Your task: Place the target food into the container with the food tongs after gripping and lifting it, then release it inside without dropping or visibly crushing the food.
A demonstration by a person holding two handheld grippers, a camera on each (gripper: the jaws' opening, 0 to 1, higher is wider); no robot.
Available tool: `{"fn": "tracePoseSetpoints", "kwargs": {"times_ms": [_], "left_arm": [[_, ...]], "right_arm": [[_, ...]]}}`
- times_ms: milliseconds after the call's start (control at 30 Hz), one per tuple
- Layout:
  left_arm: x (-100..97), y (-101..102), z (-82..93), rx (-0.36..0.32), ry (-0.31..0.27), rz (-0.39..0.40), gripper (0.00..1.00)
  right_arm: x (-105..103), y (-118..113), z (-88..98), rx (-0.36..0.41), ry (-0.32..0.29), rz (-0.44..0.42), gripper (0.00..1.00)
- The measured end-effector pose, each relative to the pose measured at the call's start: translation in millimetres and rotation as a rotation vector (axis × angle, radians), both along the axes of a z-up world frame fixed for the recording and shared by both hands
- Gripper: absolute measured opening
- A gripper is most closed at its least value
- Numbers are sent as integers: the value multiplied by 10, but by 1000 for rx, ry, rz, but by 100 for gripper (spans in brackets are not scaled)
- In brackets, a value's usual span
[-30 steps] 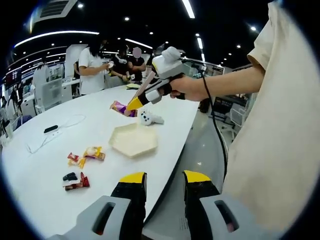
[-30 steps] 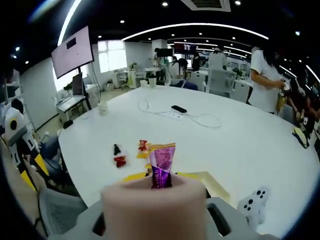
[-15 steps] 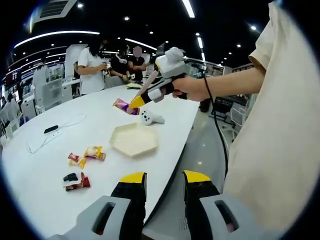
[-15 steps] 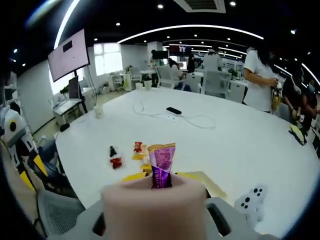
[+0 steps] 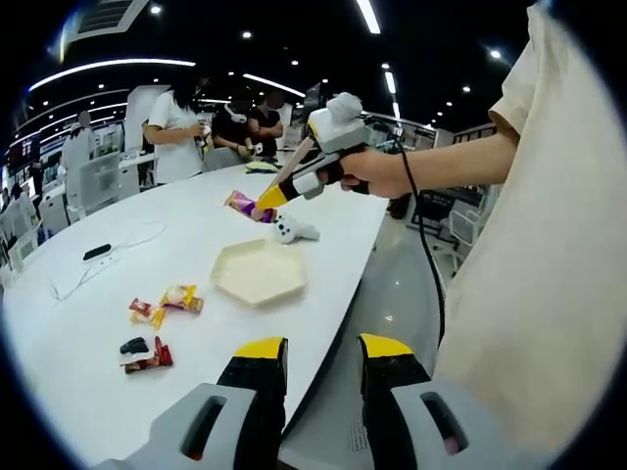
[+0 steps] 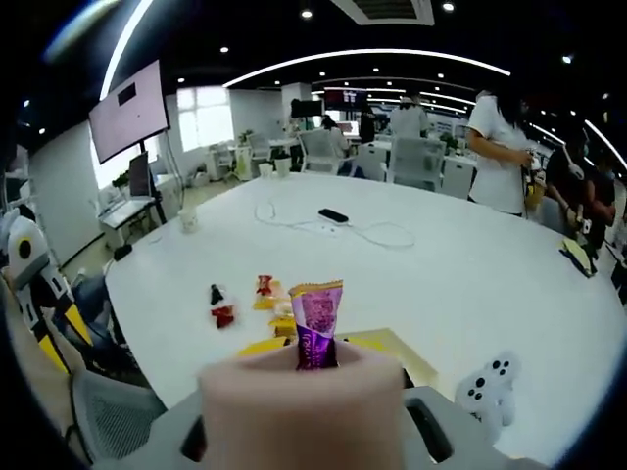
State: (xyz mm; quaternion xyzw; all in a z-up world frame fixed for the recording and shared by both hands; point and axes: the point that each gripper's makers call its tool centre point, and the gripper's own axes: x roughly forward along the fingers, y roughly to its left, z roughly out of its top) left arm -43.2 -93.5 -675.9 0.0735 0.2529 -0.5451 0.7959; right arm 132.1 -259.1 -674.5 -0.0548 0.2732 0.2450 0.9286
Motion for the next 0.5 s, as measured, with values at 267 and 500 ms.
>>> {"fn": "tracePoseSetpoints", "kwargs": {"times_ms": [267,500], "left_arm": [[-15,-15,-13,2,6,-7,27],[-13,-5,-15,1,7,-7,27]], "right_arm": [[-14,-31,-17,2,3,-9,20],[-11,-5,-10,2,2,-5,20]]}}
